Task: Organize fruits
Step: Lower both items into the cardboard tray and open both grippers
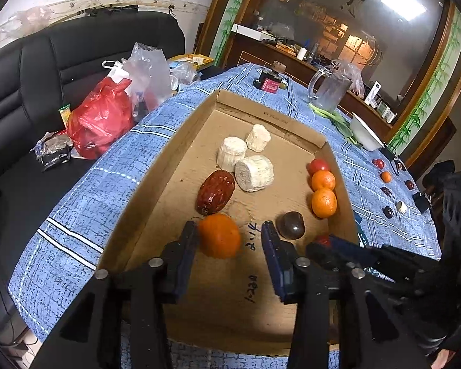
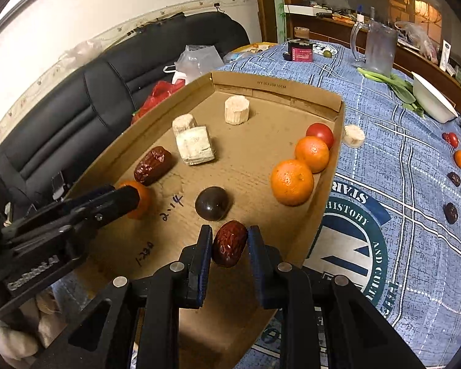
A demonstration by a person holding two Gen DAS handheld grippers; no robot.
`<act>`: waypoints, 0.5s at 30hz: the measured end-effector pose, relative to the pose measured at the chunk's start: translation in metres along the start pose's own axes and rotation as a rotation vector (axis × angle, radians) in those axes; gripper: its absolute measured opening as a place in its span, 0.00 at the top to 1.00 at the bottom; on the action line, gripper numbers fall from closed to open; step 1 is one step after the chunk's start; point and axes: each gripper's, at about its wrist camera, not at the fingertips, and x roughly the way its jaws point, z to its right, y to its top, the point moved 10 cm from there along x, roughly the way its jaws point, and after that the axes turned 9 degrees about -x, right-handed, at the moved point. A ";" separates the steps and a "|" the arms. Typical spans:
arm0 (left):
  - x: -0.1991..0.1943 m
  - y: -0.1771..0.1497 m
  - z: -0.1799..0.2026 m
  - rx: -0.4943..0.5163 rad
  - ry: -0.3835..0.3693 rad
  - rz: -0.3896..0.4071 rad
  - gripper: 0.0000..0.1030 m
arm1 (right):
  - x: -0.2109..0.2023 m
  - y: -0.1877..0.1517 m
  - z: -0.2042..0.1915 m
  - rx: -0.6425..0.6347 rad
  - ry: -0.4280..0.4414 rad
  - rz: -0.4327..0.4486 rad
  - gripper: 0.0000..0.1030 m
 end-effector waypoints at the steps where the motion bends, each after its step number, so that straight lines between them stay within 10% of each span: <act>1: -0.002 0.001 0.000 -0.005 -0.003 0.005 0.53 | 0.001 0.000 0.000 -0.003 -0.001 -0.001 0.74; 15: -0.039 0.007 0.018 0.027 0.013 0.079 0.38 | -0.047 -0.005 0.016 0.041 -0.070 0.107 0.57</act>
